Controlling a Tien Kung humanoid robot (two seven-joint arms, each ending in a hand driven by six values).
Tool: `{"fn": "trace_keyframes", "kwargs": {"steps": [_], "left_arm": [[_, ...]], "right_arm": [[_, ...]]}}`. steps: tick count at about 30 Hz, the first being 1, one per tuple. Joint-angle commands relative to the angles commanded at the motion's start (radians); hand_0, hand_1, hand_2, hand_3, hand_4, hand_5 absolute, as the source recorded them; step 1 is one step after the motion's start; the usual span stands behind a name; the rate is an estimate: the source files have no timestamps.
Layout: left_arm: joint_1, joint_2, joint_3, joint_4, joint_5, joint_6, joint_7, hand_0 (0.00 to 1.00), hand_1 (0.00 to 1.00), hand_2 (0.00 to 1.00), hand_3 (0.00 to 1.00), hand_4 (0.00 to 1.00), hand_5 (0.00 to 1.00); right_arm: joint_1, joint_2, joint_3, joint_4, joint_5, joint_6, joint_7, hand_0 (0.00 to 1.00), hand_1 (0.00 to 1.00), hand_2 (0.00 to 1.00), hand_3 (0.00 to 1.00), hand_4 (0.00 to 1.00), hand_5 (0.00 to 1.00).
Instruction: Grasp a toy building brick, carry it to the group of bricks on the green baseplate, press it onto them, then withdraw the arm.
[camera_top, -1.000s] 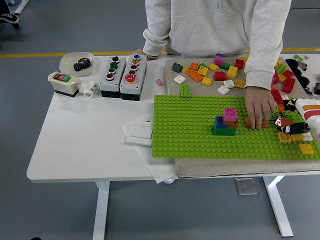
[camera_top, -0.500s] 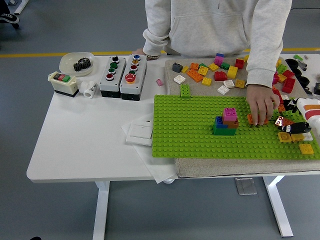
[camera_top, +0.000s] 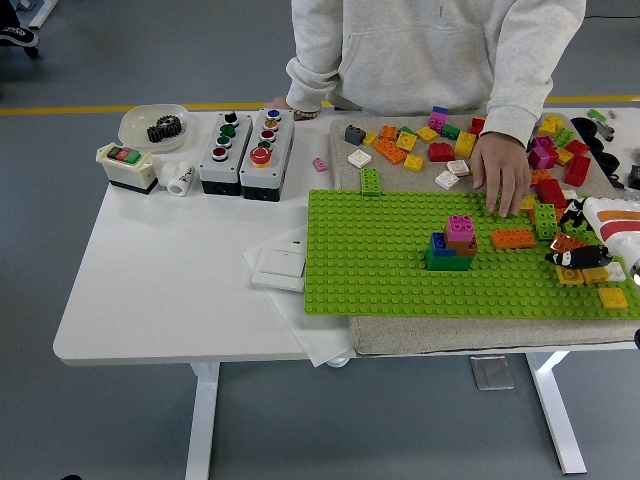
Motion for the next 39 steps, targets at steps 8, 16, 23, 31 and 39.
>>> {"fn": "trace_keyframes", "kwargs": {"steps": [8, 16, 23, 31, 39], "left_arm": [[-0.004, 0.001, 0.004, -0.001, -0.003, -0.003, 0.0, 0.863, 0.853, 0.857, 0.649, 0.737, 0.627], [-0.008, 0.003, 0.007, -0.002, -0.005, -0.005, 0.003, 0.866, 0.853, 0.857, 0.647, 0.735, 0.624], [-0.009, 0.002, 0.004, -0.002, -0.001, -0.006, 0.002, 0.866, 0.853, 0.857, 0.648, 0.733, 0.622], [-0.011, 0.003, 0.004, -0.003, 0.003, -0.007, 0.002, 0.867, 0.853, 0.857, 0.647, 0.733, 0.621], [-0.012, 0.002, 0.007, -0.003, 0.0, -0.007, 0.002, 0.868, 0.855, 0.857, 0.647, 0.733, 0.62]], "right_arm": [[0.003, 0.019, -0.015, -0.03, -0.009, -0.013, -0.003, 0.424, 0.49, 0.558, 0.595, 0.998, 0.421], [0.006, 0.034, -0.024, -0.072, -0.022, -0.04, -0.006, 0.401, 0.467, 0.538, 0.571, 0.998, 0.42], [0.006, 0.039, -0.031, -0.085, -0.017, -0.054, -0.005, 0.383, 0.419, 0.49, 0.541, 0.988, 0.403], [0.011, 0.045, -0.043, -0.101, -0.006, -0.061, 0.0, 0.379, 0.41, 0.482, 0.532, 0.975, 0.399], [0.01, 0.046, -0.046, -0.108, 0.0, -0.07, 0.006, 0.366, 0.393, 0.475, 0.515, 0.92, 0.405]]}}
